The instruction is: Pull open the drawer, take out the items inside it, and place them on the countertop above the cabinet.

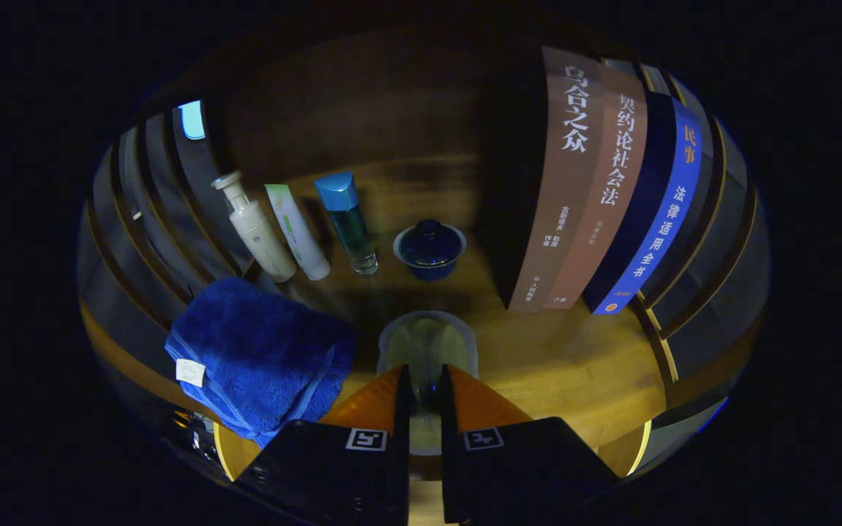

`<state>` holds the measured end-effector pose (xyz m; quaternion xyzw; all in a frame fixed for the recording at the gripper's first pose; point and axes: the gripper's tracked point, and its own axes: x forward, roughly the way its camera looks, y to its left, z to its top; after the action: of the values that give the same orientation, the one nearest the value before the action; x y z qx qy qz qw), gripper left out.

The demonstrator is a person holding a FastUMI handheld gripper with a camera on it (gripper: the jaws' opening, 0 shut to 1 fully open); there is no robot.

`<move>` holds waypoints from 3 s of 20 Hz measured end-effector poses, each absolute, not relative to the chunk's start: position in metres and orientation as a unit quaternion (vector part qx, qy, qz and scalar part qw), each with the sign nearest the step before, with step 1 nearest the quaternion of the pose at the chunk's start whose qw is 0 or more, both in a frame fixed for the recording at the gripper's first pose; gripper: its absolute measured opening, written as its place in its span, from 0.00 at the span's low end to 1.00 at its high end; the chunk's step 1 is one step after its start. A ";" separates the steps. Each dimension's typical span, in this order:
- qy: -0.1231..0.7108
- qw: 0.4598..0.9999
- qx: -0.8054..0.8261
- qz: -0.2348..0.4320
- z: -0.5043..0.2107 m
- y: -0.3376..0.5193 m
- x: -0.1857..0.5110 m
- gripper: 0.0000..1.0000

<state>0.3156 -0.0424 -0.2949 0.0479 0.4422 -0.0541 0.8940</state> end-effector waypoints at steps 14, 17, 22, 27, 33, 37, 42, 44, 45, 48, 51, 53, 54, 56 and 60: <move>0.376 0.923 0.062 -0.053 -0.252 -0.037 0.285 1.00; 0.322 0.944 0.061 -0.036 -0.218 -0.024 0.254 1.00; 0.207 0.978 0.038 -0.013 -0.150 -0.005 0.175 0.99; 0.137 0.990 0.041 -0.008 -0.121 0.004 0.086 0.99; 0.103 0.993 0.053 -0.039 -0.165 -0.001 -0.015 0.99; 0.111 0.991 0.053 -0.048 -0.216 0.006 -0.059 0.99; 0.149 0.986 0.062 -0.049 -0.286 0.010 -0.076 0.99; 0.152 0.985 0.065 -0.056 -0.306 0.006 -0.073 0.99; 0.154 0.984 0.068 -0.063 -0.314 0.003 -0.070 0.99; 0.167 0.981 0.072 -0.066 -0.336 0.002 -0.063 0.99; 0.176 0.980 0.064 -0.065 -0.350 0.000 -0.054 0.99; 0.179 0.980 0.061 -0.064 -0.355 0.001 -0.047 0.99; 0.181 0.980 0.060 -0.063 -0.357 0.001 -0.045 0.99; 0.178 0.980 0.055 -0.063 -0.356 0.000 -0.044 0.99; 0.168 0.982 0.053 -0.065 -0.350 -0.003 -0.038 0.99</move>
<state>-0.0382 -0.0032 -0.3504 0.0531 0.1683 -0.0652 0.9821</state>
